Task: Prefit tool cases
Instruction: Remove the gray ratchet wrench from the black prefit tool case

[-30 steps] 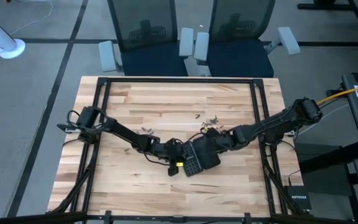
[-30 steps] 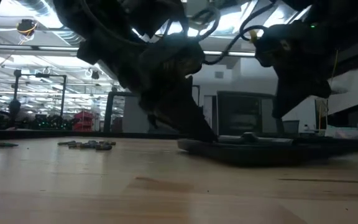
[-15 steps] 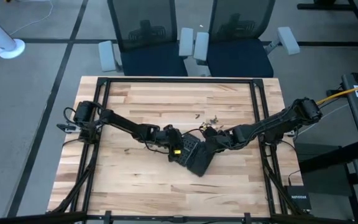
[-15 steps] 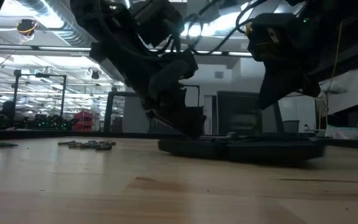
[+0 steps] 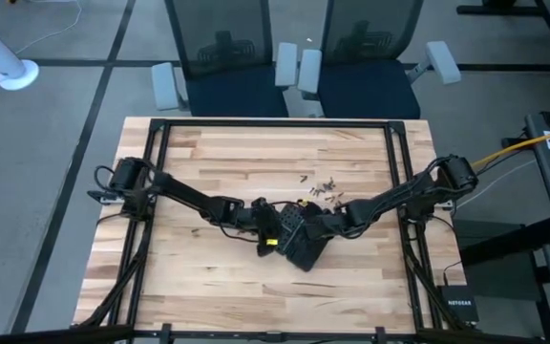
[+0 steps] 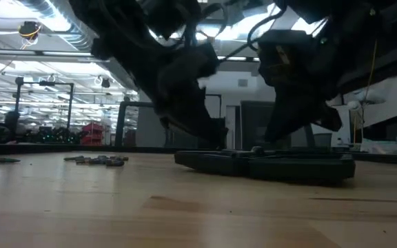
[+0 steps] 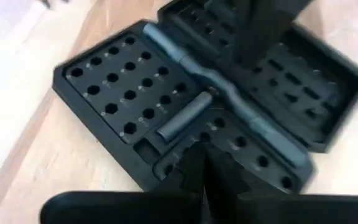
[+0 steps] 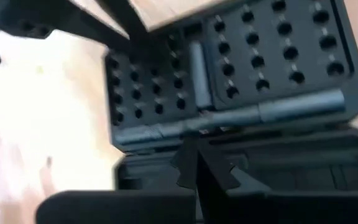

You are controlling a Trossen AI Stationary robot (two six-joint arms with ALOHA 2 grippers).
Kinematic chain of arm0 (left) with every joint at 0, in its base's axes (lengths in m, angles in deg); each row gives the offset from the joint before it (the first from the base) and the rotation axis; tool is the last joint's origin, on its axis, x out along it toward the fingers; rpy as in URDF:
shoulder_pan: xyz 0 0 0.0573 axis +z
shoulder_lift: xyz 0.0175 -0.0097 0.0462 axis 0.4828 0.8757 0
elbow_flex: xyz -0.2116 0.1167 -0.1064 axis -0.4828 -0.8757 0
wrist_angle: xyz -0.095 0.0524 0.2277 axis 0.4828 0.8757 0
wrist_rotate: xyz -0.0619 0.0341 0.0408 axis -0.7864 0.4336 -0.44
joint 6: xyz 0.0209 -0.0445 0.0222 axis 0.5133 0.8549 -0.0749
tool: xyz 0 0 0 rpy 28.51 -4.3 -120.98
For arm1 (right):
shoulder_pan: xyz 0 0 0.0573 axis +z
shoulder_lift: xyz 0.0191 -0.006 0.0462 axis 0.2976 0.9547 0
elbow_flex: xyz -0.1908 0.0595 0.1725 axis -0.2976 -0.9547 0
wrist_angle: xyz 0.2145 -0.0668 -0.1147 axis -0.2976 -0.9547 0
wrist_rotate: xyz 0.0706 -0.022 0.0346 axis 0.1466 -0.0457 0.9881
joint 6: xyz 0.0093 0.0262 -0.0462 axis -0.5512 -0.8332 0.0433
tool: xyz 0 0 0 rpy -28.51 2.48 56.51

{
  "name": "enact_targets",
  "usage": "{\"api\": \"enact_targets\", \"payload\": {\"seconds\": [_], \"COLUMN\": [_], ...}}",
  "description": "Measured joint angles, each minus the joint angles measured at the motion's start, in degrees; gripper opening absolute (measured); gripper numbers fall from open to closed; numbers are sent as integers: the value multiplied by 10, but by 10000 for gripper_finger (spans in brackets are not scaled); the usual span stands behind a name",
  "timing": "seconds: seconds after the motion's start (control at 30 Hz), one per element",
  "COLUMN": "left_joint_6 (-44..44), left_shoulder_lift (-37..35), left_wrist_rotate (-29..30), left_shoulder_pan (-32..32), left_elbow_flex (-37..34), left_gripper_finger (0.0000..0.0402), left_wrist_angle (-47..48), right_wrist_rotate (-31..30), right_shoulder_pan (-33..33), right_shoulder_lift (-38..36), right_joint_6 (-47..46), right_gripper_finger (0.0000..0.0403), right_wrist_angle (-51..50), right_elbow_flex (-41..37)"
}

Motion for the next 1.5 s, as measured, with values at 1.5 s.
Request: {"api": "enact_targets", "payload": {"seconds": [1.5], "left_joint_6": [43], "left_shoulder_lift": [52], "left_wrist_rotate": [45], "left_shoulder_pan": [-1], "left_elbow_flex": [0], "left_gripper_finger": [0], "left_wrist_angle": [-83], "right_wrist_rotate": [-98], "right_shoulder_pan": [-31], "right_shoulder_lift": [34], "right_joint_6": [-72], "right_gripper_finger": [0], "right_wrist_angle": [58], "right_elbow_flex": [-2]}}
